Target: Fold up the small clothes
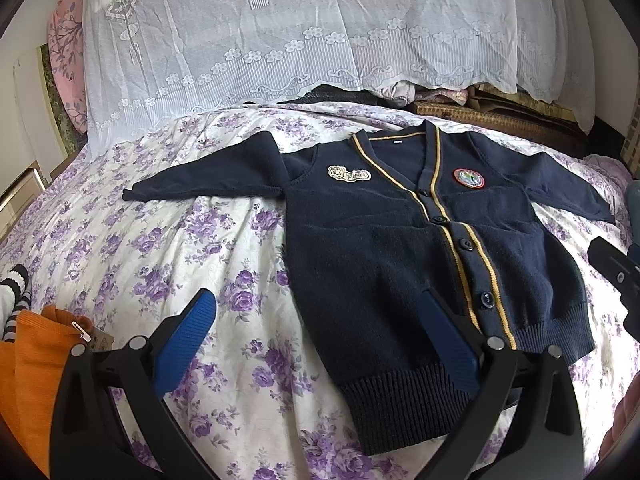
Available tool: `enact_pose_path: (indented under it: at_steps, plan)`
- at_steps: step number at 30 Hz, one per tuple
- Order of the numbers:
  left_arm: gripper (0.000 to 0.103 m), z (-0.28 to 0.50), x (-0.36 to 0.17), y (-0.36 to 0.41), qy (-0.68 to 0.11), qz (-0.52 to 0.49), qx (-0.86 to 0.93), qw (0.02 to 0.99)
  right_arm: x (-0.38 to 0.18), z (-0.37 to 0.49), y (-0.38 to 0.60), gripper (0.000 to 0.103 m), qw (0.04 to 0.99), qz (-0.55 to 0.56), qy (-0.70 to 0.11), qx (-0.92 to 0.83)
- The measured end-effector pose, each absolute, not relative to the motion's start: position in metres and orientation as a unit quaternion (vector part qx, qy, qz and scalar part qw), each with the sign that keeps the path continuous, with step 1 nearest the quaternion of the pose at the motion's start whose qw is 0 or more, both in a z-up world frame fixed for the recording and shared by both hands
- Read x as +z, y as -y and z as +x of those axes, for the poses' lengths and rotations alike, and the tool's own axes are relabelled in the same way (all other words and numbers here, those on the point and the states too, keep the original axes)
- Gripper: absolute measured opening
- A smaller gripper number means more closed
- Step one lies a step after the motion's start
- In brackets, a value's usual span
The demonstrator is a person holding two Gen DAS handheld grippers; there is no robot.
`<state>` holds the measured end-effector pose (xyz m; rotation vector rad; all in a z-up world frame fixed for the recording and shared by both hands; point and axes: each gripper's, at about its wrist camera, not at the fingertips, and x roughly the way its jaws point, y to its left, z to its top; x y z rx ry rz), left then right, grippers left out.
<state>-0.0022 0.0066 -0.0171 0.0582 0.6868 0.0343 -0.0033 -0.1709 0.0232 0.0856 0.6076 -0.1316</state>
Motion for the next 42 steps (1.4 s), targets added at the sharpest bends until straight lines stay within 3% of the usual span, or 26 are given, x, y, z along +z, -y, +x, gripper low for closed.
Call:
enact_pose_path:
  at_steps: [12,20,25,32,38,42]
  plan:
    - [0.099,-0.002,-0.019,-0.005,-0.34,0.028,0.013,0.94,0.023,-0.003,0.172,0.1,0.951,0.042,-0.299,-0.065]
    - [0.099,0.011,-0.066,0.0,-0.446,-0.03,-0.11,0.888,0.01,-0.002,0.191,0.1,0.94,0.048,-0.332,-0.068]
    - [0.099,0.015,-0.081,-0.007,-0.477,-0.075,-0.147,0.864,-0.009,0.001,0.232,0.1,0.926,0.124,-0.354,-0.043]
    - [0.098,0.028,-0.078,-0.018,-0.496,-0.116,-0.178,0.842,-0.047,0.005,0.283,0.1,0.867,0.322,-0.378,0.038]
    - [0.097,0.039,-0.075,-0.025,-0.498,-0.139,-0.208,0.83,-0.063,0.005,0.285,0.1,0.853,0.343,-0.386,0.076]
    - [0.084,0.04,-0.074,-0.03,-0.499,-0.154,-0.222,0.823,-0.069,0.003,0.28,0.1,0.85,0.343,-0.385,0.109]
